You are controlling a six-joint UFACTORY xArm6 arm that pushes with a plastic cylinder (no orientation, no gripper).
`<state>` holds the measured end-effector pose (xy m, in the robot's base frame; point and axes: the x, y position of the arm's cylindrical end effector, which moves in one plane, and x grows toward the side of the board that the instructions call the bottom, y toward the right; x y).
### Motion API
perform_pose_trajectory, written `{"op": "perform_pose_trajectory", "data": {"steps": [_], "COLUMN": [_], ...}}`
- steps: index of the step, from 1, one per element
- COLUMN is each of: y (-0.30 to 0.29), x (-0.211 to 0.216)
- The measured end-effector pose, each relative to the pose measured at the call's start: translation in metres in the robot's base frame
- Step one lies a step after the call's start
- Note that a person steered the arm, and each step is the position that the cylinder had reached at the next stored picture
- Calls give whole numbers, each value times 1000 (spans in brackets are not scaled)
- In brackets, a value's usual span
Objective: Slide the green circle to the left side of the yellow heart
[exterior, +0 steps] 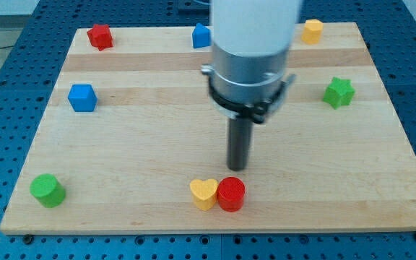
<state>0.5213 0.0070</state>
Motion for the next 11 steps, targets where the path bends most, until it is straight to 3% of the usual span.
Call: {"op": "perform_pose_trajectory", "data": {"steps": [3,4,6,8,11], "y": [-266,-311,-286,-262,-167], "x": [-4,13,49,52,61]}}
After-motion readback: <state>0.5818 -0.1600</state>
